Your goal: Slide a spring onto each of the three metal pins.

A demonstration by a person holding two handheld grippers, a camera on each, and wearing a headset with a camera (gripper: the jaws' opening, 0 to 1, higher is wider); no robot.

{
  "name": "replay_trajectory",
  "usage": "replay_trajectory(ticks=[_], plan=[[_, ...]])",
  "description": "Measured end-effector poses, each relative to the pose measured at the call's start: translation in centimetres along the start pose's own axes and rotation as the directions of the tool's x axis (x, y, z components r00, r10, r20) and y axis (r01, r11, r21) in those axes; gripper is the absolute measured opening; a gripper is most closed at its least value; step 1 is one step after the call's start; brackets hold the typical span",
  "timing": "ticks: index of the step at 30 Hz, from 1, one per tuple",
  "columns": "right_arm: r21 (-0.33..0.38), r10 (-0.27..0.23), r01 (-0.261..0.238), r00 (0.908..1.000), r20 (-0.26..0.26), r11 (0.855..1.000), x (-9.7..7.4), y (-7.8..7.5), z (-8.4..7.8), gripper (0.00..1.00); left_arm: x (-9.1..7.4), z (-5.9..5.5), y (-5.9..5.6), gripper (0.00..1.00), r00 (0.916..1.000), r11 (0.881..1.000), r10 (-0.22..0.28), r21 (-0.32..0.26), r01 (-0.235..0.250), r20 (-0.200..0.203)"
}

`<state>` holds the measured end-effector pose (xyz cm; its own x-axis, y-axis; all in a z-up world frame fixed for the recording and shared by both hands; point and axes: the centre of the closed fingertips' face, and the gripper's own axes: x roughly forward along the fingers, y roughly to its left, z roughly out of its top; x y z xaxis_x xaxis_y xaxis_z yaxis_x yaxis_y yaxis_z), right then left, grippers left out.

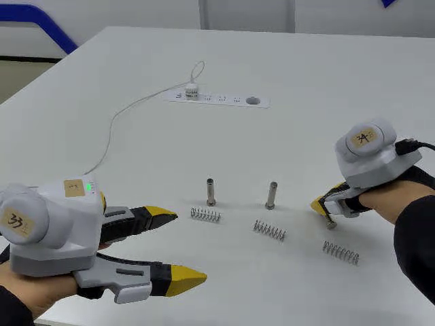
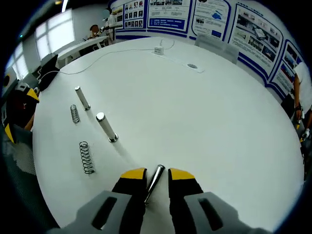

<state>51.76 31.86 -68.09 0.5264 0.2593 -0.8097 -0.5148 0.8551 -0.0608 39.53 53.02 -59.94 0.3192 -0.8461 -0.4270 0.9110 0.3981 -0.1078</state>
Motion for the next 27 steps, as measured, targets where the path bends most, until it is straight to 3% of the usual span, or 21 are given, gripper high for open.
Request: replay_trajectory(ticks=[13,27], plan=[[0.049,0.002,-0.001,0.9994,-0.035,0.999,0.36,0.17,-0.5,0.15,0.07,-0.02,-0.17,0.65,1.0,1.0,-0.006,0.002,0.006,-0.001],[0.022,0.017,-0.016,0.9983,-0.056,1.0,0.37,0.44,-0.39,0.11,0.1,0.0,-0.18,0.64,1.0,1.0,-0.006,-0.002,0.006,0.002]])
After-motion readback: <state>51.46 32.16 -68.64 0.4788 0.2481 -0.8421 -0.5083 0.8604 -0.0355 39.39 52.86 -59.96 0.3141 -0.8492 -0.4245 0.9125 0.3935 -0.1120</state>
